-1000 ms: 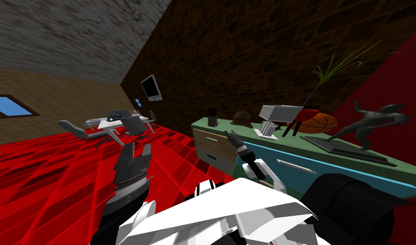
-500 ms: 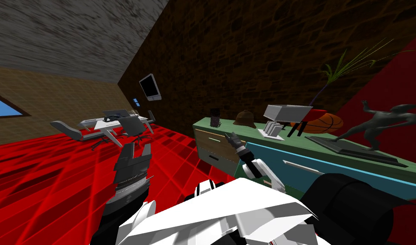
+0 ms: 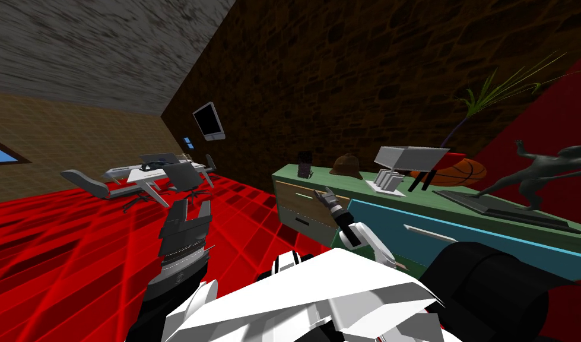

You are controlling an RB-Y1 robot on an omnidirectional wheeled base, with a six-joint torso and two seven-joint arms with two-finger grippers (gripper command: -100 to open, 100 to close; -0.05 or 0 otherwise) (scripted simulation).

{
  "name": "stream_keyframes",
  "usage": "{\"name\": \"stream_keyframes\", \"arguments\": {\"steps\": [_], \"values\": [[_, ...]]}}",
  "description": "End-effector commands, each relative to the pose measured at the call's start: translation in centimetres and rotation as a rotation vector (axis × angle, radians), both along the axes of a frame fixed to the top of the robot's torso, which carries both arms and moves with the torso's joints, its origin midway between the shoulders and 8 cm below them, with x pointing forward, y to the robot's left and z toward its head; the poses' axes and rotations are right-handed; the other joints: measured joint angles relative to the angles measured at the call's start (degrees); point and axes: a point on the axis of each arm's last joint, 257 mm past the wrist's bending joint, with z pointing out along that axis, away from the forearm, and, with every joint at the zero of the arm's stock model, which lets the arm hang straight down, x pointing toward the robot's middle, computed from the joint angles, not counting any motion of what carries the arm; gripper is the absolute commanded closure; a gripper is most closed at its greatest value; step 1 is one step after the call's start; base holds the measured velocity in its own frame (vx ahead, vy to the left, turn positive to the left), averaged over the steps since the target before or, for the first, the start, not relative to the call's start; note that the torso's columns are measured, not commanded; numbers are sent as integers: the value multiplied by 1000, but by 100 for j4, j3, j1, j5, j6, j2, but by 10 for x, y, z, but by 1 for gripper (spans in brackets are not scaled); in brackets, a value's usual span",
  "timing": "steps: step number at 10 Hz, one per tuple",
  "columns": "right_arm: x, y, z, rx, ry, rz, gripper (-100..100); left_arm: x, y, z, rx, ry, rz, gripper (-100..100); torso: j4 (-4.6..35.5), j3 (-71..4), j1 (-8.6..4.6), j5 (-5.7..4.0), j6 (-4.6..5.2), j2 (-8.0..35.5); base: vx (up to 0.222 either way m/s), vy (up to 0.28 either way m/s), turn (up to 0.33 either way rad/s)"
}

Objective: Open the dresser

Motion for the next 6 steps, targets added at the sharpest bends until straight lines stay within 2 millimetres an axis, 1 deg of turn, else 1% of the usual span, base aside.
{"name": "stream_keyframes", "arguments": {"steps": [1,2,3,4,5,6], "values": [[6,-15,-23,-99,63,-73,-100,0,0,0,0,0,0,0,1,0,0,1,-1,2,54,102,-26],[6,-15,-24,-127,66,-76,-100,0,0,0,0,0,0,0,0,-1,9,3,-1,-2,47,92,-22],[8,-26,-38,-171,105,-119,-100,0,0,0,0,0,0,0,0,-1,4,3,-1,0,67,98,-22],[8,-25,-39,-197,108,-122,-100,0,0,0,0,0,0,0,-2,-4,5,2,-1,-7,53,80,-15],[9,-36,-53,-240,146,-163,-100,0,0,0,0,0,0,0,-1,-2,-3,0,0,-1,41,93,-22],[9,-36,-53,-264,149,-167,-100,0,0,0,0,0,0,0,0,1,2,1,0,2,36,76,-15]]}}
